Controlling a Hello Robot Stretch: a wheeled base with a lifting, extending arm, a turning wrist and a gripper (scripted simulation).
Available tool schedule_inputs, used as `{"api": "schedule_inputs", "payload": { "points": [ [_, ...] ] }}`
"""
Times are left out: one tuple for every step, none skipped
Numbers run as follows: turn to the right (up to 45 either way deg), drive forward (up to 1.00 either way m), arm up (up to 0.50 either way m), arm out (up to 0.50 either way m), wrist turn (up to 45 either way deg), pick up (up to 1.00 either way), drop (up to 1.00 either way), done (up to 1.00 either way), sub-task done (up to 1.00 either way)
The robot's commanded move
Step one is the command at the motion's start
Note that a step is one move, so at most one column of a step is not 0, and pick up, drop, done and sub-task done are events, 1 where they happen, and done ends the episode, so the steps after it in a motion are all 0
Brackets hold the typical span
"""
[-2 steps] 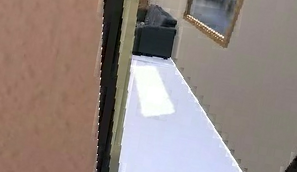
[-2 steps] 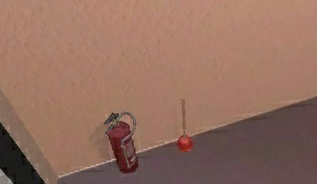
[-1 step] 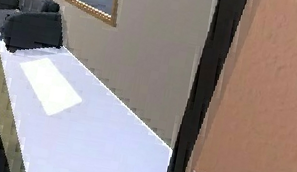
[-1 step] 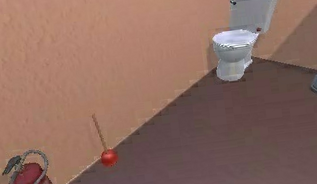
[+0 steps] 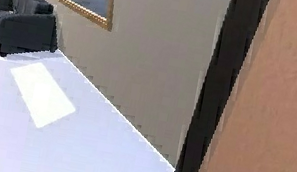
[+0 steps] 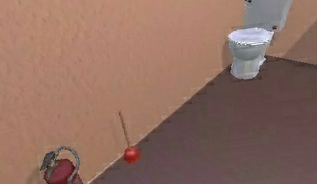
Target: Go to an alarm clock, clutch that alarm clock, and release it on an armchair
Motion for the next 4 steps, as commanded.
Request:
{"api": "schedule_inputs", "payload": {
  "points": [
    [45.0,0.0,0.0,0.0,0.0,0.0,0.0,0.0,0.0],
    [24.0,0.0,0.0,0.0,0.0,0.0,0.0,0.0,0.0],
    [0.0,0.05,0.0,0.0,0.0,0.0,0.0,0.0,0.0],
    [-45.0,0.0,0.0,0.0,0.0,0.0,0.0,0.0,0.0]
  ]
}}
